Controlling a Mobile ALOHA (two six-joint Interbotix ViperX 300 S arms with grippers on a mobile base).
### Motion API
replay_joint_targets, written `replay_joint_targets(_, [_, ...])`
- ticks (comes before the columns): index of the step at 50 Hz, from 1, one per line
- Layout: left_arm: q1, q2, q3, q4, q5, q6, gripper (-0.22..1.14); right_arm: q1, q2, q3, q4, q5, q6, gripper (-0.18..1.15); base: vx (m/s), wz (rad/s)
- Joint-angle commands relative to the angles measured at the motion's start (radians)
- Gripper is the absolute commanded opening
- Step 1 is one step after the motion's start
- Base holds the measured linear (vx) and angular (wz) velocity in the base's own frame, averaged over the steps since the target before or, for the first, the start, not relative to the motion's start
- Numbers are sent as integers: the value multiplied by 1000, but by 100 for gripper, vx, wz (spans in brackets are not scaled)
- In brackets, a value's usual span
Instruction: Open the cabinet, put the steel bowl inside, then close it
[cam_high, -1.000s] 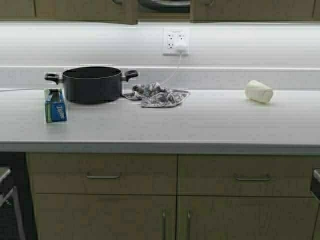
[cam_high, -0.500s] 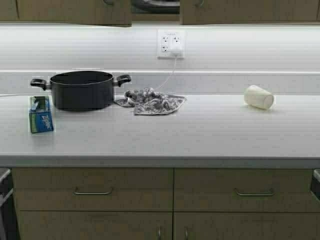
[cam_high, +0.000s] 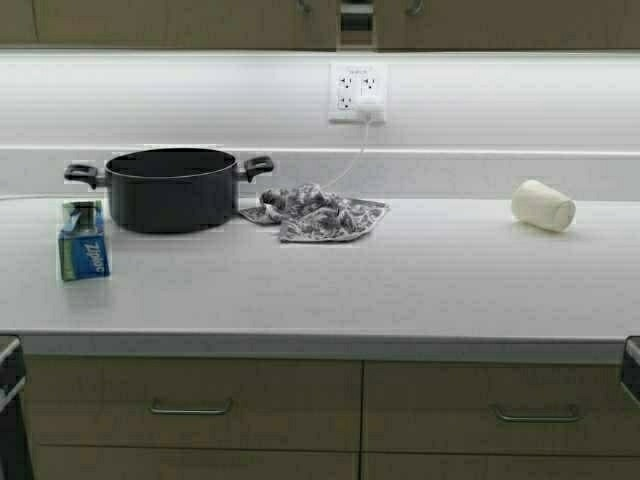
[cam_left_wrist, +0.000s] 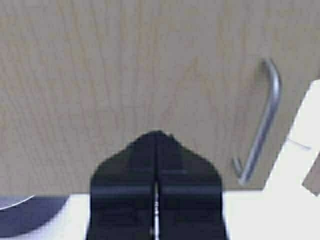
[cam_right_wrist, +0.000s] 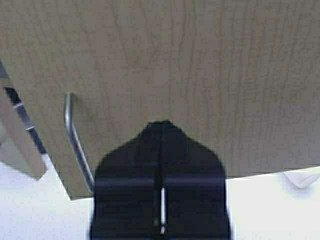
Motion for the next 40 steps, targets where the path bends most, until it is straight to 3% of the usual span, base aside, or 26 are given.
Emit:
replay_joint_targets(1, [-5,-46,14,0,-8,-2,4,0,-34,12,8,-6,2,6,7,0])
replay_joint_targets(40, [-8,-55,55,-2,-21,-15,4,0,6,18,8,-6,2,6,2,1])
